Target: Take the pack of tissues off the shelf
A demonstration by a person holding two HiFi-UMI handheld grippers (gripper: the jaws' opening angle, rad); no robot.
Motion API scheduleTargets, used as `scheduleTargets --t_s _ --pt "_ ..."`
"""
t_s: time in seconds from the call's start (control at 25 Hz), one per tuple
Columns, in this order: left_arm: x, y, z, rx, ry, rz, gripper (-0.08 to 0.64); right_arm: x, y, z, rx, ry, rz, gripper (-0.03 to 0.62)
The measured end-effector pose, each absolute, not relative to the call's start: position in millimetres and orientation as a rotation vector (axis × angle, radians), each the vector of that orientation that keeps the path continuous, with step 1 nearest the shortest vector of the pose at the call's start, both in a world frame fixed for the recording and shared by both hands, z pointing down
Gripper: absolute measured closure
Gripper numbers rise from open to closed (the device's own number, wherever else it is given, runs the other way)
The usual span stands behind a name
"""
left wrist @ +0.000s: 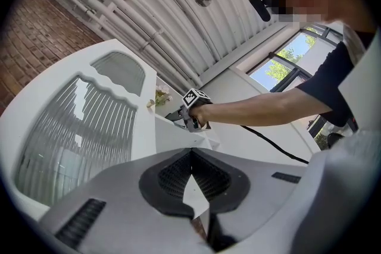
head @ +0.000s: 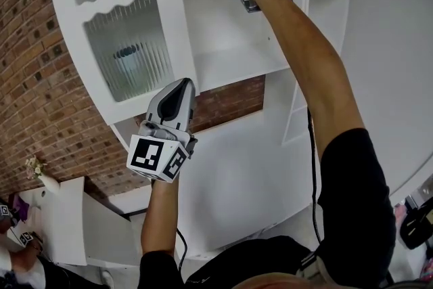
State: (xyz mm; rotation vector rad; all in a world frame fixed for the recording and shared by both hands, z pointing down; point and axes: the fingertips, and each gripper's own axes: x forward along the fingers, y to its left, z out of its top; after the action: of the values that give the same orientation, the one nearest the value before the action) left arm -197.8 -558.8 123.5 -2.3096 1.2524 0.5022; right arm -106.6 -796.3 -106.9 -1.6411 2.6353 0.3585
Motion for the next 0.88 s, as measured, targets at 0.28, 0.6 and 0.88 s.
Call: scheduleTargets --t_s 0.28,0.6,0.88 --pt "-202 -558 126 -2.304 1.254 0.503 0.561 -107 -789 -109 -1.641 2.62 0.434 0.322" --pt "-186 -555 124 -2.329 1.247 0.501 0.561 -95 -758 -114 -1.561 2.535 0.593 0.336" --pt "-164 -550 114 -2.338 1.202 0.532 0.561 -58 -706 -116 -1.405 2.431 0.65 0.337"
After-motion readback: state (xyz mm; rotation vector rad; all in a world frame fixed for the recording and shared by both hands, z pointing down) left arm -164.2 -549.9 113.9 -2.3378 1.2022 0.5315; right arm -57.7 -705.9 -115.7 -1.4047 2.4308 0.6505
